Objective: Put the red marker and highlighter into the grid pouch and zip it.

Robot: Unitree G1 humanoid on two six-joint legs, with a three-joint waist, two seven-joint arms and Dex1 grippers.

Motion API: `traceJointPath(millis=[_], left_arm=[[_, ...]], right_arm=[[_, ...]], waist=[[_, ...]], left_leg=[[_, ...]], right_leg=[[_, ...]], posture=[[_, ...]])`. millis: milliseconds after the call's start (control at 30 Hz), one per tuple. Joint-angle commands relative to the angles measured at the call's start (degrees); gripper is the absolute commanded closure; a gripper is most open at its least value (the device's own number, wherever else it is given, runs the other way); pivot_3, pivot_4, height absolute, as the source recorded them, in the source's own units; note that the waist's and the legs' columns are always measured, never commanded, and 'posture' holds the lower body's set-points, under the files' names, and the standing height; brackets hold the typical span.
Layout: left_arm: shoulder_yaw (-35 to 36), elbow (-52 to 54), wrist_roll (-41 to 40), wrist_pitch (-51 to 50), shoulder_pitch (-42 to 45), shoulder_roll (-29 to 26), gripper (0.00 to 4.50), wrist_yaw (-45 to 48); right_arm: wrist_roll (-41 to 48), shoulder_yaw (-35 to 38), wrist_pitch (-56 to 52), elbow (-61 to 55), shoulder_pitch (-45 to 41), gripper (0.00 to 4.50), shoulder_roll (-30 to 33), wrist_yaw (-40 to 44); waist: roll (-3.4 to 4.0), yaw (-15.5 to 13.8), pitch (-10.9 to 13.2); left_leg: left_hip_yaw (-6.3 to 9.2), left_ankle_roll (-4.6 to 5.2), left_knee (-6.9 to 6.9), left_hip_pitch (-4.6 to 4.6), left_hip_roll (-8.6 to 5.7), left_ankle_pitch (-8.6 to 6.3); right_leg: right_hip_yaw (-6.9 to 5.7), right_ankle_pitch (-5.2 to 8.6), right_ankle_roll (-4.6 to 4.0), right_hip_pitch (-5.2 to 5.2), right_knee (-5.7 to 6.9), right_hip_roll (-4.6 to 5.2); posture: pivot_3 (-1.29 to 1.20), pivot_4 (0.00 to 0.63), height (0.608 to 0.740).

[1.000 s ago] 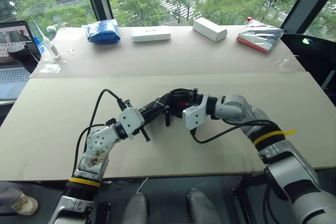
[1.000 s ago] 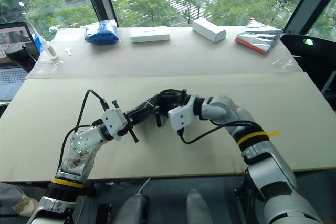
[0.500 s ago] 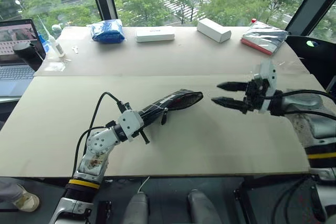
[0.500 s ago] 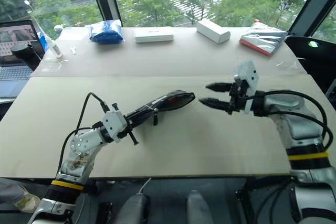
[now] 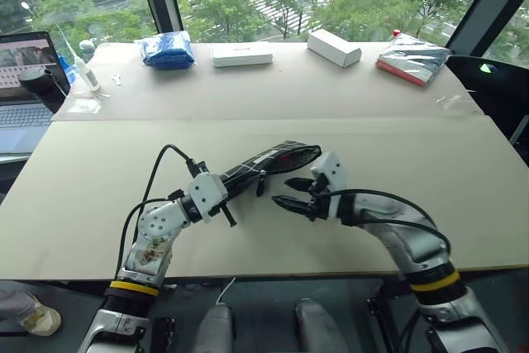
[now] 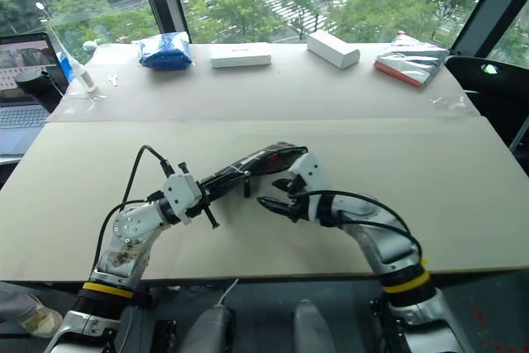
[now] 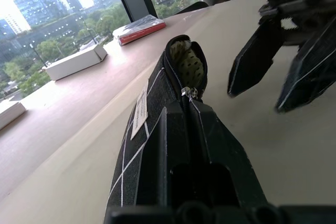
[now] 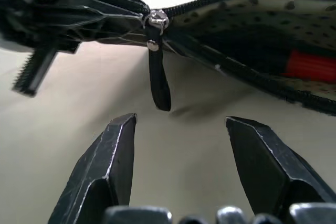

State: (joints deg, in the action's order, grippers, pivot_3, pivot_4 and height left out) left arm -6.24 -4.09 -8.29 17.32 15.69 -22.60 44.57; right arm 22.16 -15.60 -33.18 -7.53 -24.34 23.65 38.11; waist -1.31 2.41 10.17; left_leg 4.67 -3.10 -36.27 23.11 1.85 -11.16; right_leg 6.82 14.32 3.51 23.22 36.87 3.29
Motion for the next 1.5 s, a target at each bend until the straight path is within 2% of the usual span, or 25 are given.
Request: traceJointPath(millis=[33,267,400,533,600,867,1033,1167,1333,1433,1500], left_arm=[[0.3,0.5,-0.4,1.2,0.8,0.1,4.50,0.0],[0.3,-0.1,-0.2,1.7,0.3,0.1,4.50,-0.1],[0.4,-0.1,-0.1,1.7,0.2,0.0,4.50,-0.2],[0.9,-0.5,-0.2,1.8,0.3,-0.4,4.50,-0.2],[1.1,-0.8,-0.2,1.9,0.4,-0.6,4.50,-0.2],[1.7,-1.7,-0.3,2.3,0.8,-1.1,4.50,-0.4],[1.7,-1.3,-0.4,2.2,0.5,-1.1,4.50,-0.3],[1.6,-1.1,-0.4,2.1,0.1,-1.1,4.50,-0.3],[1.7,-1.1,-0.4,2.1,0.1,-1.2,4.50,-0.4],[1.6,-1.2,-0.4,2.2,0.2,-1.3,4.50,-0.4],[1.6,-1.4,-0.5,2.2,0.5,-1.2,4.50,-0.4]], right_arm=[[-1.5,-0.1,-0.6,0.3,-2.4,1.49,-2.3,-1.3],[-2.6,-0.6,-1.1,3.1,-6.4,1.49,-7.3,-1.6],[-2.6,0.3,-1.3,3.0,-6.6,2.52,-7.1,-0.5],[-1.3,0.8,-0.9,0.3,-4.8,3.97,-4.5,3.4],[-0.7,1.4,-1.1,-0.7,-4.2,4.44,-3.7,4.7],[-2.7,2.5,-0.6,0.2,-4.3,4.44,-2.5,4.0],[-9.4,5.8,4.3,8.6,-8.3,4.44,2.6,0.2],[-15.8,8.1,9.2,18.8,-12.8,4.44,9.8,-2.9],[-15.9,10.2,11.5,23.2,-14.4,4.44,12.6,-2.0],[-12.7,10.2,10.4,19.6,-12.4,3.66,11.8,1.6],[-10.4,10.4,8.6,17.0,-11.0,2.99,10.8,3.8]], waist=[[0.00,0.0,0.0],[0.00,0.3,0.0],[0.00,0.1,0.0],[0.00,0.2,0.0],[0.00,0.2,0.0],[0.00,0.3,0.0],[0.00,0.1,0.0],[0.00,0.0,0.0],[0.00,0.7,0.0],[0.00,0.8,0.0],[0.00,0.8,0.0]], left_leg=[[0.00,0.00,0.00,0.03,-0.01,0.00],[0.00,0.00,0.02,-0.01,0.02,0.00],[0.00,0.00,0.01,0.02,0.01,0.00],[0.01,0.00,0.02,0.02,0.01,0.00],[0.01,0.00,0.01,0.01,0.01,0.00],[0.01,0.00,0.04,0.01,0.01,0.00],[0.00,0.00,0.00,0.03,-0.01,0.00],[-0.01,0.00,0.01,0.04,-0.02,0.00],[-0.02,0.01,0.12,-0.02,0.01,-0.01],[-0.02,0.01,0.17,0.00,0.00,-0.01],[-0.02,0.01,0.15,0.02,-0.01,-0.01]], right_leg=[[0.00,0.00,0.00,0.00,-0.01,0.01],[-0.01,-0.01,-0.02,0.02,0.03,-0.01],[-0.02,-0.01,-0.02,0.02,0.01,0.01],[-0.02,-0.01,-0.02,0.02,0.02,0.00],[-0.01,-0.01,-0.02,0.02,0.01,0.00],[-0.02,0.00,-0.01,0.02,0.02,0.00],[-0.02,0.00,-0.01,0.02,0.00,0.01],[-0.01,-0.01,-0.01,0.03,-0.03,0.02],[0.02,-0.01,-0.02,0.03,-0.06,0.00],[0.03,-0.01,-0.03,0.03,-0.08,0.01],[0.03,-0.01,-0.02,0.03,-0.10,0.03]], posture=[[0.00,0.150,0.740],[0.00,0.150,0.740],[0.00,0.150,0.740],[0.00,0.150,0.740],[0.00,0.150,0.740],[0.00,0.150,0.740],[0.00,0.150,0.740],[0.00,0.150,0.740],[0.00,0.150,0.740],[0.00,0.150,0.740],[0.00,0.150,0.740]])
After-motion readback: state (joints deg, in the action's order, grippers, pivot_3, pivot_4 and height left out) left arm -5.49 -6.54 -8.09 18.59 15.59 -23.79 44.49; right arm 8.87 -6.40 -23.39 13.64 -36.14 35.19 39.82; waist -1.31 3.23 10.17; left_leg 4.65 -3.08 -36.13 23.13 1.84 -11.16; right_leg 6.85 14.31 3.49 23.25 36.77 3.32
